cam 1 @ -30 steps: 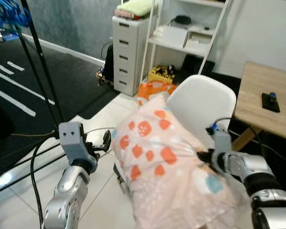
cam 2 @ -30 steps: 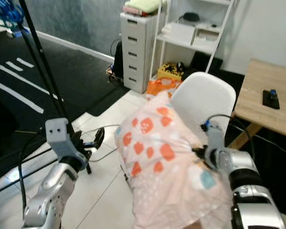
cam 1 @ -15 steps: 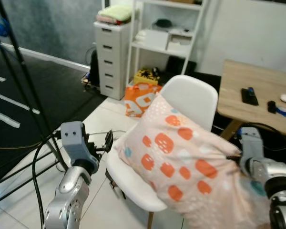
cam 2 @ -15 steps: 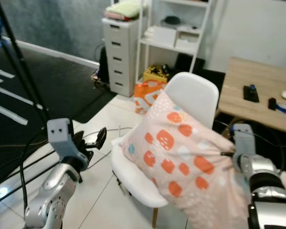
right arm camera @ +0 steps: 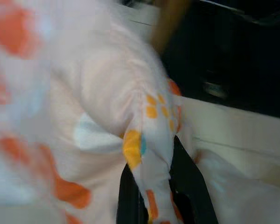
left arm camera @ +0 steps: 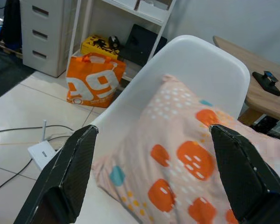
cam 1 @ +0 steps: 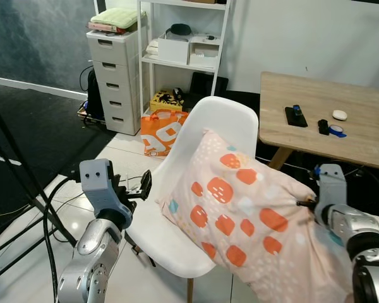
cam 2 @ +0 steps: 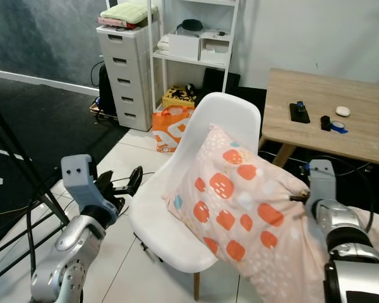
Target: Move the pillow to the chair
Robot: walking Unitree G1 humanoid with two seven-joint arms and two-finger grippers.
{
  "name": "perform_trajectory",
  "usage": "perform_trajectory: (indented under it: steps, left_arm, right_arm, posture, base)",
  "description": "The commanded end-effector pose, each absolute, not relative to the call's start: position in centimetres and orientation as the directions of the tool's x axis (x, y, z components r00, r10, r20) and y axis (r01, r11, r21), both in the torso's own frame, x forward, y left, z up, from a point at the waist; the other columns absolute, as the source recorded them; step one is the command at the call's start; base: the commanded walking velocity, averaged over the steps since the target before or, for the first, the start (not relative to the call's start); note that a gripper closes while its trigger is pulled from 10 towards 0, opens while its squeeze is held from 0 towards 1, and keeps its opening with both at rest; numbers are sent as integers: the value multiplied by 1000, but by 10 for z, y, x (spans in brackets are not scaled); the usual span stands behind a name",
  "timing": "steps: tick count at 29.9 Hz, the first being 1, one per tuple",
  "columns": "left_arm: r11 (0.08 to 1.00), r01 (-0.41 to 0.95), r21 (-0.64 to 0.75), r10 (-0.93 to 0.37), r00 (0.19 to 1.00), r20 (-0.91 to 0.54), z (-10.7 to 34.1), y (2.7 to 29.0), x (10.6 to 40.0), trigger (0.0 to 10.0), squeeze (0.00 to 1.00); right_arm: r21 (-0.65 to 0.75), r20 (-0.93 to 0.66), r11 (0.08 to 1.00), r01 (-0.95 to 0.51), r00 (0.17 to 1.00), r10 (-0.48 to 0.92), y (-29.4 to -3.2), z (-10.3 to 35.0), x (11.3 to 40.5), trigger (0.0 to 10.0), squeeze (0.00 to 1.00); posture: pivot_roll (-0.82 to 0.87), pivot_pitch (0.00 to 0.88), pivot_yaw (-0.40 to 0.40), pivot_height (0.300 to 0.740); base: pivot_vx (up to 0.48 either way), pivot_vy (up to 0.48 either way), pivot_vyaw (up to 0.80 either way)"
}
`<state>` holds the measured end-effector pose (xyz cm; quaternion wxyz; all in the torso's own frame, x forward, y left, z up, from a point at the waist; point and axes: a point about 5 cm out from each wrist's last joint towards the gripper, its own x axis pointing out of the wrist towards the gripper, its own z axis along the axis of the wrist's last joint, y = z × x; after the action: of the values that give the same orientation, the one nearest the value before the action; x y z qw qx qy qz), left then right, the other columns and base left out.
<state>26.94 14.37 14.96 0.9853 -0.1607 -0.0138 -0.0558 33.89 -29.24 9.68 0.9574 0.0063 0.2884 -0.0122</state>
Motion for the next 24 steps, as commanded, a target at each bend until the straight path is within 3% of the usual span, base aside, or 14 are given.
perform_trajectory:
  steps: [1,3,7,8,11,12,13,14,17,21,24]
  left_arm:
    - [939,128,-319,-122,992,39,149,142,269,10000,0]
    - [937,138,-320,-132,990,41,150,142,269,10000,0]
    - [937,140,-321,-135,990,40,150,142,269,10000,0]
    - [936,142,-322,-137,990,39,150,141,268,10000,0]
    - [936,143,-322,-138,990,39,151,141,268,10000,0]
    - [935,144,-323,-139,990,38,151,141,268,10000,0]
    - [935,144,-323,-139,990,38,151,141,268,10000,0]
    - [935,144,-324,-140,990,37,151,141,268,10000,0]
    - [934,143,-327,-139,990,35,151,141,267,10000,0]
    - [933,143,-330,-140,990,33,151,142,267,10000,0]
    - [932,146,-331,-143,989,33,151,141,267,10000,0]
  right_arm:
    - [62,-461,996,-62,883,84,-277,117,354,10000,0]
    - [189,-449,931,-313,815,366,-236,119,359,10000,0]
    - [225,-450,875,-429,750,484,-217,118,356,10000,0]
    - [253,-446,815,-521,685,577,-199,120,352,10000,0]
    - [277,-441,764,-583,629,640,-186,121,348,10000,0]
    - [300,-427,682,-667,546,721,-170,124,340,10000,0]
    - [300,-427,682,-667,546,721,-170,124,340,10000,0]
    - [296,-429,622,-724,482,764,-159,126,332,10000,0]
    - [298,-458,570,-765,410,789,-152,123,323,10000,0]
    - [291,-521,588,-755,391,759,-160,115,321,10000,0]
    - [227,-661,659,-717,383,645,-188,103,317,10000,0]
  posture:
    - [-214,21,-28,740]
    - [-217,24,-24,740]
    - [-217,27,-22,740]
    - [-218,28,-21,740]
    - [-218,29,-21,740]
    - [-217,30,-22,740]
    - [-217,30,-22,740]
    - [-218,31,-21,740]
    - [-219,31,-21,740]
    - [-217,30,-23,740]
    - [-211,27,-27,740]
  base:
    - [0,0,0]
    - [0,0,0]
    - [0,0,0]
    - [0,0,0]
    - [0,0,0]
    - [0,0,0]
    - [0,0,0]
    - [0,0,0]
    - [0,0,0]
    - [0,0,0]
    - [0,0,0]
